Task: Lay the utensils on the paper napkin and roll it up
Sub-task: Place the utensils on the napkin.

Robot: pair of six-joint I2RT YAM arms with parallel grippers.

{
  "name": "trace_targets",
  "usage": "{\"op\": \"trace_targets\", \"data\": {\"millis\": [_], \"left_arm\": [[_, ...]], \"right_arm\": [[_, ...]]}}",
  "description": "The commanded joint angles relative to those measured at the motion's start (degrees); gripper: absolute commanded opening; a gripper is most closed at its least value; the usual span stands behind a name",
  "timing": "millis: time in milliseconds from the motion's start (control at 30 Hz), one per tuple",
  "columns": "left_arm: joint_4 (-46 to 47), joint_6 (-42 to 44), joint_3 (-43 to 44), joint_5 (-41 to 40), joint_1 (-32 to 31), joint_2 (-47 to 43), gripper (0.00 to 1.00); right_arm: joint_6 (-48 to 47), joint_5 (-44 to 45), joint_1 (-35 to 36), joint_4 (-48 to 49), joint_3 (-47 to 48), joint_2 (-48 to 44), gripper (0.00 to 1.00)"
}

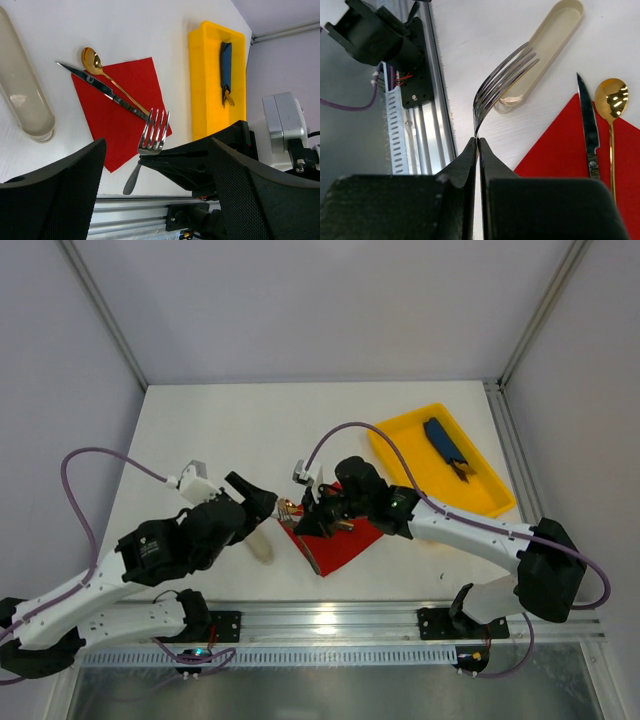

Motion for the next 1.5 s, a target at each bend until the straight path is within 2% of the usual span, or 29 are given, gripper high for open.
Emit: {"op": "trace_targets", "data": {"millis": [0, 167, 333, 467, 600, 900, 1133, 1467], "left_arm": [[1.8, 5.2, 2.9, 0.0, 0.1, 3.8, 0.84], [8.8, 14.0, -0.6, 2.4, 0.1, 3.4, 0.88], [22.9, 26.2, -6.3, 7.3, 0.1, -1.4, 0.88], [20.1, 28.4, -7.7, 4.4, 0.1, -4.8, 0.85], [17.5, 25.3, -9.3, 1.7, 0.1, -6.2, 0.81], [6.3, 4.7, -6.7, -3.4, 0.1, 3.3, 0.81], [7.1, 0.8, -3.7, -3.2, 0.1, 8.1, 0.83], [10.3, -1.0, -7.7, -3.4, 0.1, 5.5, 0.8]], "right_arm": [[-3.4, 5.9, 0.7, 0.0, -0.2, -2.0, 0.04], [-5.6, 10.8, 2.6, 0.2, -2.0, -3.6, 0.04], [-8.1, 13.5, 3.3, -0.1, -3.6, -6.0, 0.04], [-7.2, 14.6, 3.3, -1.0, -3.3, -6.0, 0.03], [-5.5, 15.9, 3.6, 0.3, -4.0, -5.9, 0.04], [-5.7, 25.8, 4.2, -1.9, -0.5, -3.7, 0.03], [-5.1, 28.0, 4.8, -3.0, 1.4, -1.4, 0.04], [-1.7, 24.2, 5.1, -0.2, 0.7, -1.1, 0.03]]}}
